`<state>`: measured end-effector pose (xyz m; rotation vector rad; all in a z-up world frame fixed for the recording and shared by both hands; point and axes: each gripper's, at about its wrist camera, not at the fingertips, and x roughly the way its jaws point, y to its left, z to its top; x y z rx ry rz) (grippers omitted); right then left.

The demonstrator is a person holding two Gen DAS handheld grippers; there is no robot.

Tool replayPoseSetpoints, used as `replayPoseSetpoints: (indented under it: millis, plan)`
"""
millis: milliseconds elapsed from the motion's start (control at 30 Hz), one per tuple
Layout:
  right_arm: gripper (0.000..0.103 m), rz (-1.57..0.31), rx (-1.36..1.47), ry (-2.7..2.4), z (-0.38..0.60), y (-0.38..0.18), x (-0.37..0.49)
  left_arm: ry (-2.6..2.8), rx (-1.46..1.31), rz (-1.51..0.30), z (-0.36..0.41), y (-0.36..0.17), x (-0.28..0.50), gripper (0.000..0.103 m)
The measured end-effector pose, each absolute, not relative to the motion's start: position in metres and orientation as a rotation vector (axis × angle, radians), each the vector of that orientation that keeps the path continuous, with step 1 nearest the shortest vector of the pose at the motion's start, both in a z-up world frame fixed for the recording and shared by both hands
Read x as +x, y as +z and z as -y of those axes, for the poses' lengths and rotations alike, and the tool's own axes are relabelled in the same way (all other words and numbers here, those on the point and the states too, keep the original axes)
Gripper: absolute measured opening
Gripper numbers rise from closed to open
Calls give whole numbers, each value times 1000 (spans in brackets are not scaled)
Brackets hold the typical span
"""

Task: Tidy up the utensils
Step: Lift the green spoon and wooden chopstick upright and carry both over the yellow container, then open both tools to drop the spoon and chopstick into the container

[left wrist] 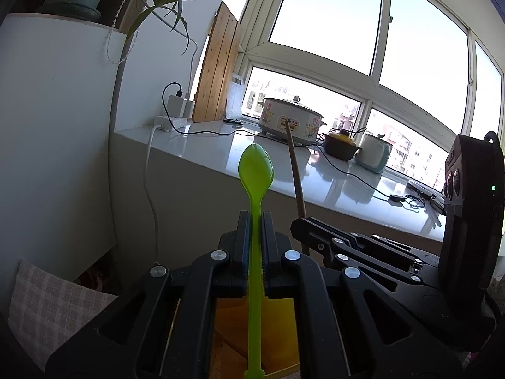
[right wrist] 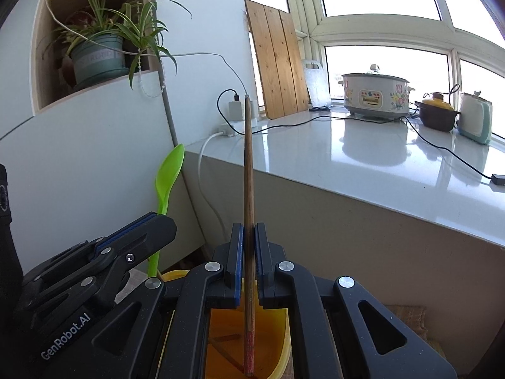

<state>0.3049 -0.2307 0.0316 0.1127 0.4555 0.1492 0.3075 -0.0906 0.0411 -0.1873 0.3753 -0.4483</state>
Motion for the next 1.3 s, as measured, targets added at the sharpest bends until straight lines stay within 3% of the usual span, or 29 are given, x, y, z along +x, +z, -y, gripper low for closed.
replayPoseSetpoints:
  millis: [900, 1133, 1167, 1233, 1267, 1300]
  plan:
    - [5, -489, 126, 145, 236, 35, 300, -432, -177, -385, 77, 50, 302, 5]
    - [12, -492, 134, 139, 241, 36, 289, -435, -176, -423, 78, 49, 302, 5]
    - [12, -494, 132, 141, 241, 35, 288, -437, -176, -431, 78, 48, 302, 6]
    - [12, -496, 131, 140, 242, 35, 284, -434, -172, -442, 79, 48, 300, 22]
    - [13, -496, 134, 138, 243, 35, 282, -430, -172, -445, 78, 48, 299, 40]
    - [17, -497, 137, 136, 243, 36, 281, -428, -175, -440, 78, 48, 297, 44]
